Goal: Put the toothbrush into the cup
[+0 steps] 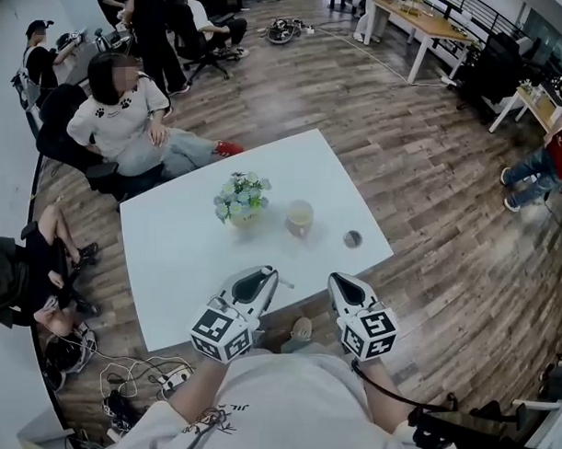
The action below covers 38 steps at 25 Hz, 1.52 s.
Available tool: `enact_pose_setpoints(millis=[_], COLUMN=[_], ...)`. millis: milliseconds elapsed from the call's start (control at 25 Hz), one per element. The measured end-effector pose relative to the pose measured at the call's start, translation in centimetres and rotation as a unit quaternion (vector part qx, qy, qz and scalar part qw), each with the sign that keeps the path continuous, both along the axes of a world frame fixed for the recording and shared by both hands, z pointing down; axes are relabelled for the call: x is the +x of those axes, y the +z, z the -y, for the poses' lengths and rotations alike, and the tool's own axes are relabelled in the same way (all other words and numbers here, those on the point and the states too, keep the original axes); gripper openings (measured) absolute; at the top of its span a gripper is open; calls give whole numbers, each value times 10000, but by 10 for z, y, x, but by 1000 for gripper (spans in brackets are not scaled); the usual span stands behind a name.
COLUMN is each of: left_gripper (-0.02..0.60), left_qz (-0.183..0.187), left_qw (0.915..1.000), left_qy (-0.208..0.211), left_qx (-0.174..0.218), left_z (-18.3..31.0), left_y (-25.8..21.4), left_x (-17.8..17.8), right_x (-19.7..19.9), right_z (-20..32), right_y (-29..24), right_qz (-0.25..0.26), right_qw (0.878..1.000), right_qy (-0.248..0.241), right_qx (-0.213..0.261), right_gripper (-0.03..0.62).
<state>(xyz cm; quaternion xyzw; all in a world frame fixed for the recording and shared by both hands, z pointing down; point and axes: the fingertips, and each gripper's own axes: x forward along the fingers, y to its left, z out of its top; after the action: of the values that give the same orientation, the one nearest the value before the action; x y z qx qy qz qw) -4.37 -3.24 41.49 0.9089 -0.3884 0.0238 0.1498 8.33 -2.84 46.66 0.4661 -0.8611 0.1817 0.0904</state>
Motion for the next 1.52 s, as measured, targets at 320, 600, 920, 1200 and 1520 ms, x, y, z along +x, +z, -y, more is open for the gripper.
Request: enact_pose_setpoints(millis=[320, 600, 920, 1200, 1520], left_gripper=[54, 54, 54, 54, 54], left_qz=[-110, -157, -314, -351, -415], left_qw=[9998, 9998, 9994, 9992, 9986], left_qy=[-125, -73, -117, -189, -306], left_qx=[-86, -119, -58, -44, -148], left_z=[28, 55, 87, 114, 142], left_y=[-1, -2, -8, -8, 2], left_x=[10, 4, -9, -19, -22], right_x=[20, 11, 11, 8, 14], right_z=[24, 45, 69, 89, 104], right_y=[6, 7, 7, 10, 21], right_qz=[125, 156, 101, 126, 128], right_qw=[9998, 9995, 9991, 9986, 9978], right_qy=[91, 182, 333, 410, 492], right_qx=[-97, -192, -240, -300, -428], right_gripper=[20, 20, 20, 20, 20])
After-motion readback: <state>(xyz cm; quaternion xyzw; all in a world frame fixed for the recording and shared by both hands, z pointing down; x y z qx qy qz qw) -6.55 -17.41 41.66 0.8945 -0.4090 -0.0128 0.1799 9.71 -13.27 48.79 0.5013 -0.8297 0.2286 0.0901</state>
